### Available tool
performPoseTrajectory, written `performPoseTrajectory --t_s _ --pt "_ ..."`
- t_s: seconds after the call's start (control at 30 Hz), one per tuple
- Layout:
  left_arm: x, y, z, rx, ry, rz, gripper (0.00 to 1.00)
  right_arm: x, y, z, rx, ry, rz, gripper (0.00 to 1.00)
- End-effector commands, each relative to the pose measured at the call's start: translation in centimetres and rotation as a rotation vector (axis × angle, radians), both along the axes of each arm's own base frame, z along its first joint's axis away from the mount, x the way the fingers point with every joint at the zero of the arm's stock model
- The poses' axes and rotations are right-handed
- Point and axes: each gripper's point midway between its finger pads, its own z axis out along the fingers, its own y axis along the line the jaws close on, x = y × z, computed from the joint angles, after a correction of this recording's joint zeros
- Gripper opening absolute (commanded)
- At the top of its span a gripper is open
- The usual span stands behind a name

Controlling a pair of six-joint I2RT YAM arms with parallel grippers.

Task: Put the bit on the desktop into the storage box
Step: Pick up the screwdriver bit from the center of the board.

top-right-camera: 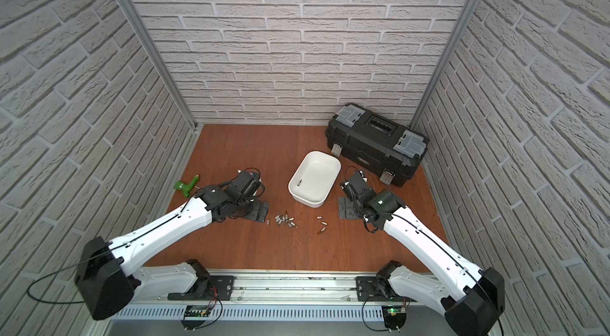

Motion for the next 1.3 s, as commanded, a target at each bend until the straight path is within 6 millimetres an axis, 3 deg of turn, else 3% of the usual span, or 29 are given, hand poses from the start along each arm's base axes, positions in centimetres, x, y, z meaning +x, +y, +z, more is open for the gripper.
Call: performPoseTrajectory --t_s 0.0,0.17,0.57,0.8,1.27 --pt "-1.0 -0.4 -0.1 0.009 0.070 0.000 0.98 0.1 -0.4 0.1 0.005 -0.042 -0.027 0.99" --pt "-0.9 -1.0 -1.3 0.045 0.137 -0.009 0.96 -0.3 -0.9 -0.5 -0.002 -0.054 -0.040 0.99" --pt "0.0 -2.7 -4.9 0.173 0.260 -0.076 0.77 -1.0 -1.6 -1.6 -0.025 -0.047 -0.049 0.99" --pt "0.3 -3.8 -6.6 0.164 0.295 -0.089 0.59 -1.0 -2.0 -2.1 -0.026 -0.065 -0.063 0.99" --pt "0.0 -3.9 -9.4 0.140 0.329 -0.064 0.45 -0.7 -2.3 -2.1 -0.052 -0.076 -0.070 0.99"
